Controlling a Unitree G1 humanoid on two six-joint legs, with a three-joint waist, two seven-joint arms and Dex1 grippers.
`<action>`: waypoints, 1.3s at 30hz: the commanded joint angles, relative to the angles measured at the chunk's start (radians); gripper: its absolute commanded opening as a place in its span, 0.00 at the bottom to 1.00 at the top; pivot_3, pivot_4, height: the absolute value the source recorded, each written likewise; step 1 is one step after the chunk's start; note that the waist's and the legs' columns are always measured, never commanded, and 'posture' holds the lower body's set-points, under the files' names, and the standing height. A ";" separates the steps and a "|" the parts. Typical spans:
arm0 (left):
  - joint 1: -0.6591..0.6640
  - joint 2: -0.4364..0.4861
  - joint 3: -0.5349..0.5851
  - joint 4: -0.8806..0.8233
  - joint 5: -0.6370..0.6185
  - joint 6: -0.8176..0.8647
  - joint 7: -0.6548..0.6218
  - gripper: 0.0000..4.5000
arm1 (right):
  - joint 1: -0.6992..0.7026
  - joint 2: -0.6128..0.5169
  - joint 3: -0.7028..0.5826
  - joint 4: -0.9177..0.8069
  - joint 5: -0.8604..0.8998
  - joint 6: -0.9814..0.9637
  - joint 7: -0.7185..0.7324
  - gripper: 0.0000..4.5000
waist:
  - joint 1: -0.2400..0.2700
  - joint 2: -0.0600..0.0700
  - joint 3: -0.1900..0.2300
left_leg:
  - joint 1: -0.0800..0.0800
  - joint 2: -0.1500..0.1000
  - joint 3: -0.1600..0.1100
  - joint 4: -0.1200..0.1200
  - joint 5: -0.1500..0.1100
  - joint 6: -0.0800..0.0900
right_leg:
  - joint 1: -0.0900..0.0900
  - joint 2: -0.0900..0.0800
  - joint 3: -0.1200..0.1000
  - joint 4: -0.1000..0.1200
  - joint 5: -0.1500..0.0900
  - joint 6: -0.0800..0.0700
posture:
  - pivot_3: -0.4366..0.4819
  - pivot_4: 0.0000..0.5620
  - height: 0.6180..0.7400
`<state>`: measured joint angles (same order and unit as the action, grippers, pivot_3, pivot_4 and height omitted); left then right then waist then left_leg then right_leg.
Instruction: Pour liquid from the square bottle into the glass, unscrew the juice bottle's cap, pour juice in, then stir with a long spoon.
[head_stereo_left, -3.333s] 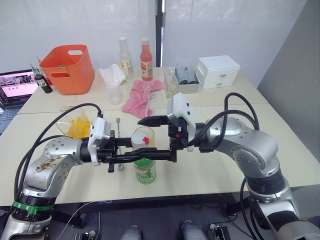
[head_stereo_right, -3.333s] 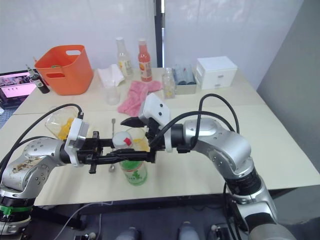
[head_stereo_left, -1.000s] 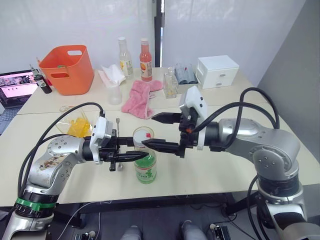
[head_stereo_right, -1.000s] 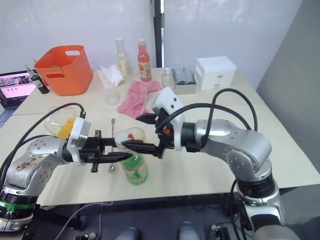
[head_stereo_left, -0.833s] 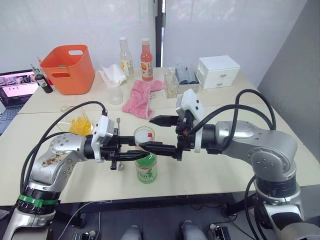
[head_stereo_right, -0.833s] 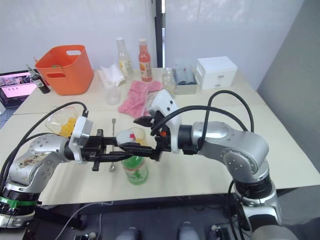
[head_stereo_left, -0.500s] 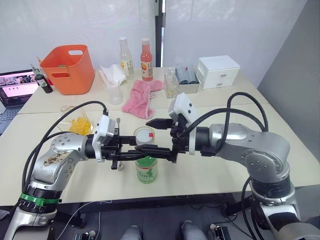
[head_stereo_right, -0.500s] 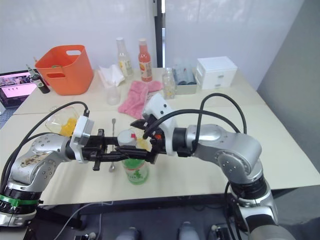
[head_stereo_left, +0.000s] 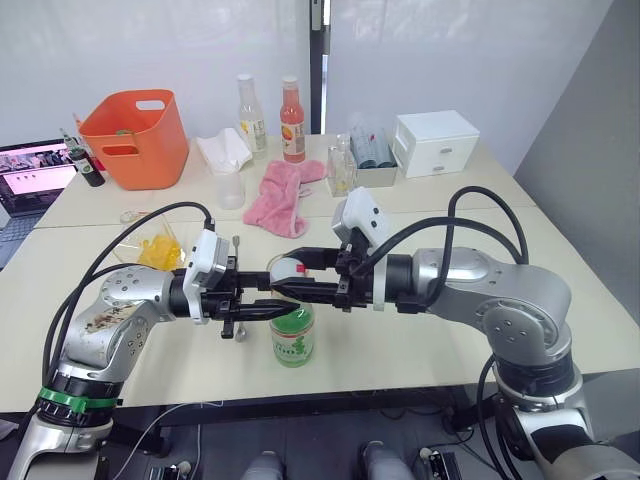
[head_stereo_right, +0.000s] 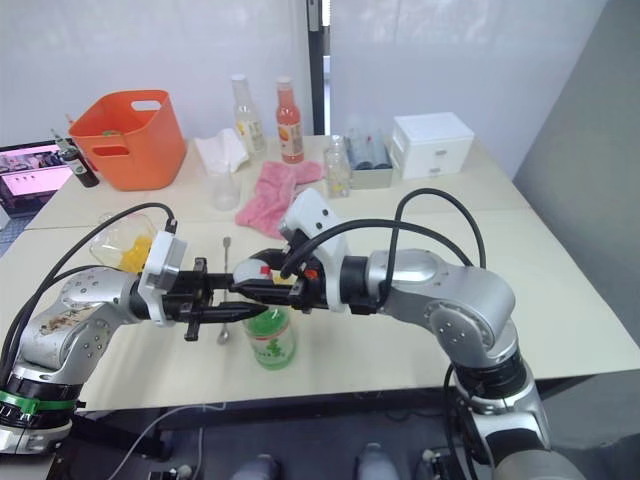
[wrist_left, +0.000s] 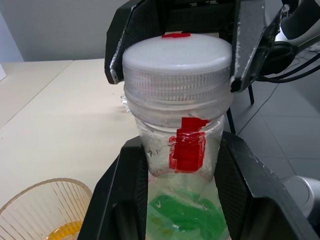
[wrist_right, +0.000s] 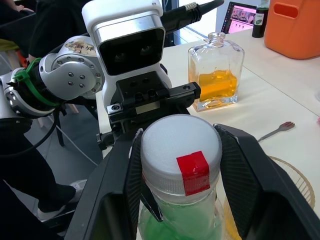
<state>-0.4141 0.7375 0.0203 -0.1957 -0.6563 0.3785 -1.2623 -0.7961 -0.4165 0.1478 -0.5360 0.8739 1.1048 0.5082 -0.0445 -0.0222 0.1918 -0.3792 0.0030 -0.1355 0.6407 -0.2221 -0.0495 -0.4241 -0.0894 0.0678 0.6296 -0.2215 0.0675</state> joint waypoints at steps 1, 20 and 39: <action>0.025 0.020 -0.001 -0.029 0.025 0.009 0.007 0.31 | -0.011 -0.002 -0.008 0.020 -0.004 -0.103 0.118 0.38 | -0.001 0.000 0.000 | 0.000 0.000 0.000 0.000 0.000 0.000 | 0.000 0.000 0.000 0.000 0.000 0.000 | 0.48 0.27 0.99; 0.133 0.053 0.057 -0.140 -0.002 0.026 0.060 0.31 | -0.541 0.077 0.394 1.021 -0.278 -0.774 1.106 0.38 | -0.025 0.000 0.000 | 0.001 0.000 0.000 -0.002 0.000 0.000 | -0.001 0.000 0.000 0.000 0.004 -0.006 | 0.48 0.27 0.99; 0.100 0.058 0.041 -0.076 0.011 -0.004 0.014 0.31 | -0.277 -0.028 0.065 0.422 -0.093 -0.366 0.687 0.99 | -0.018 0.000 0.000 | 0.000 0.000 0.000 -0.002 0.000 0.000 | -0.002 0.000 0.000 0.001 0.003 -0.006 | 0.48 0.27 0.99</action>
<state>-0.3148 0.7836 0.0835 -0.2870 -0.6698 0.3735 -1.2258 -1.0920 -0.4479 0.2501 -0.0064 0.7868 0.7030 1.2967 -0.0624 -0.0219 0.1919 -0.3786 0.0034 -0.1357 0.6382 -0.2224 -0.0495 -0.4257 -0.0889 0.0677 0.6310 -0.2194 0.0631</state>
